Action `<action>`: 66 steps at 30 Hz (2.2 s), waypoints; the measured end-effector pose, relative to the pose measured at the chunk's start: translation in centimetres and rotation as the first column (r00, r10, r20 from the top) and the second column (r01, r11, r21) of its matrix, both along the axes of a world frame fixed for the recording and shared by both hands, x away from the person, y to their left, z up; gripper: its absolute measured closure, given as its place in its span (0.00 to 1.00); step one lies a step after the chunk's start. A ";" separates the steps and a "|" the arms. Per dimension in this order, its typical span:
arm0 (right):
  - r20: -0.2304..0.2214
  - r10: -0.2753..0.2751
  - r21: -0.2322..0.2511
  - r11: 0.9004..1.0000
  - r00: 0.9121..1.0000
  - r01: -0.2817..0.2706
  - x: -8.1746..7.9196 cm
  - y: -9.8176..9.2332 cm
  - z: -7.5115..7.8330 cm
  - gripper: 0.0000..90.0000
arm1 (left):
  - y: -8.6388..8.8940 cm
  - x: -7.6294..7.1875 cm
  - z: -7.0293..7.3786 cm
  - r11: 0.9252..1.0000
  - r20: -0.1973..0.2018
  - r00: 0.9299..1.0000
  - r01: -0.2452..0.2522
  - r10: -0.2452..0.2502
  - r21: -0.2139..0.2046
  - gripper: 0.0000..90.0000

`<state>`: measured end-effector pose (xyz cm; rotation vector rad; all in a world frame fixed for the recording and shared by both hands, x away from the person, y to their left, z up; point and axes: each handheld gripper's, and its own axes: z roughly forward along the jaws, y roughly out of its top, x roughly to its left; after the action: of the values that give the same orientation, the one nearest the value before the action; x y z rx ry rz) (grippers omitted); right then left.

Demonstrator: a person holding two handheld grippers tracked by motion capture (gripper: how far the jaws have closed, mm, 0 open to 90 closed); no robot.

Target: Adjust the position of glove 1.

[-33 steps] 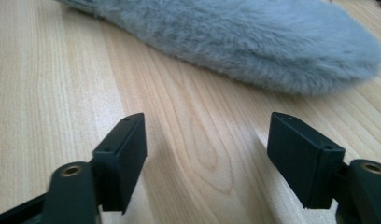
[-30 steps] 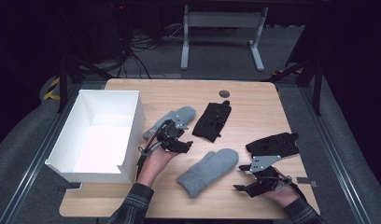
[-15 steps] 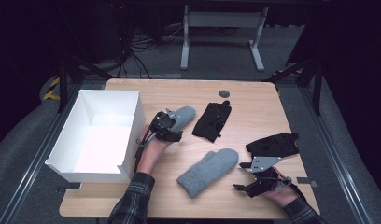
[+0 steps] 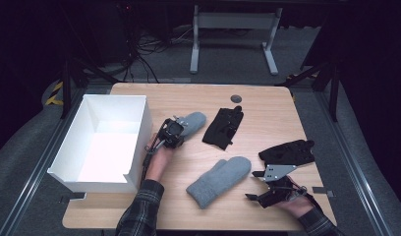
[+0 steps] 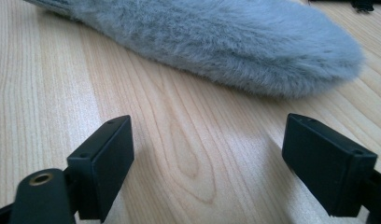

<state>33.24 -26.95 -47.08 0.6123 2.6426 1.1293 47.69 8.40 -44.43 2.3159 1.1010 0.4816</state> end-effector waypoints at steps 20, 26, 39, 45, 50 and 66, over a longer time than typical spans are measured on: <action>0.002 -0.005 0.000 1.000 1.000 0.005 0.0 0.0 0.0 0.19 | 1.3 -1.6 3.3 0.976 0.000 1.000 -0.012 0.012 -0.217 0.93; 0.002 -0.005 0.000 1.000 1.000 0.005 0.0 0.0 0.0 0.19 | 1.5 -2.3 4.1 0.966 -0.008 1.000 0.006 -0.009 -0.257 0.93; 0.002 -0.008 -0.001 1.000 1.000 0.008 0.1 0.0 0.0 0.19 | 0.9 -4.2 6.3 0.950 -0.027 0.997 0.063 -0.075 -0.305 0.94; 0.002 -0.008 0.000 1.000 1.000 0.008 0.1 0.0 0.0 0.19 | 0.0 -5.4 6.9 0.946 -0.026 0.993 0.101 -0.115 -0.309 0.94; 0.002 -0.008 0.000 1.000 1.000 0.008 0.1 0.0 0.0 0.19 | -0.9 -6.7 7.4 0.941 -0.020 0.988 0.138 -0.152 -0.310 0.94; -0.007 0.046 0.054 0.997 0.999 -0.046 -0.7 1.6 1.5 0.79 | -2.7 -9.5 6.9 0.939 -0.047 0.981 0.167 -0.190 -0.299 0.94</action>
<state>32.55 -25.35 -45.56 0.5701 2.6544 1.2169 38.21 5.73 -37.49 2.1564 0.9146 0.1488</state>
